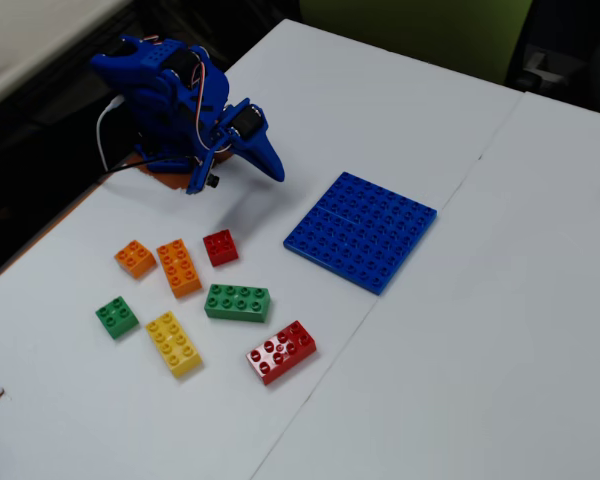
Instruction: Pick up the 2x4 green block and go up the 8x8 blue block.
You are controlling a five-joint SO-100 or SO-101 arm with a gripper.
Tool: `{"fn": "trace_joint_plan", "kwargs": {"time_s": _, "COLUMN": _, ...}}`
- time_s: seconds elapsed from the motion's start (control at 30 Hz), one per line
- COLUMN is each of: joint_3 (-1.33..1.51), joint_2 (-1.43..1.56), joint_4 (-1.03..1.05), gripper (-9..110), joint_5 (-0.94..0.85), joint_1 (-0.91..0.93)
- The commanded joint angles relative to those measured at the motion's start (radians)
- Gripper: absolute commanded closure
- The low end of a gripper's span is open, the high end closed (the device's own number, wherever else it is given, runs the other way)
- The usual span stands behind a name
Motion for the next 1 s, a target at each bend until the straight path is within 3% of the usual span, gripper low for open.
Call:
{"fn": "trace_joint_plan", "kwargs": {"time_s": 0.0, "joint_3": 0.005, "joint_2": 0.041, "joint_4": -0.014, "gripper": 101, "joint_5": 0.002, "joint_1": -0.005}}
{"fn": "trace_joint_plan", "kwargs": {"time_s": 0.43, "joint_3": 0.005, "joint_2": 0.041, "joint_4": -0.014, "gripper": 101, "joint_5": -0.026, "joint_1": -0.029}}
{"fn": "trace_joint_plan", "kwargs": {"time_s": 0.6, "joint_3": 0.005, "joint_2": 0.041, "joint_4": -0.015, "gripper": 101, "joint_5": -0.135, "joint_1": -0.058}}
{"fn": "trace_joint_plan", "kwargs": {"time_s": 0.7, "joint_3": 0.008, "joint_2": 0.043, "joint_4": -0.048, "gripper": 101, "joint_5": -0.328, "joint_1": -0.072}}
{"fn": "trace_joint_plan", "kwargs": {"time_s": 0.97, "joint_3": 0.067, "joint_2": 0.043, "joint_4": -0.236, "gripper": 101, "joint_5": -1.146, "joint_1": -0.092}}
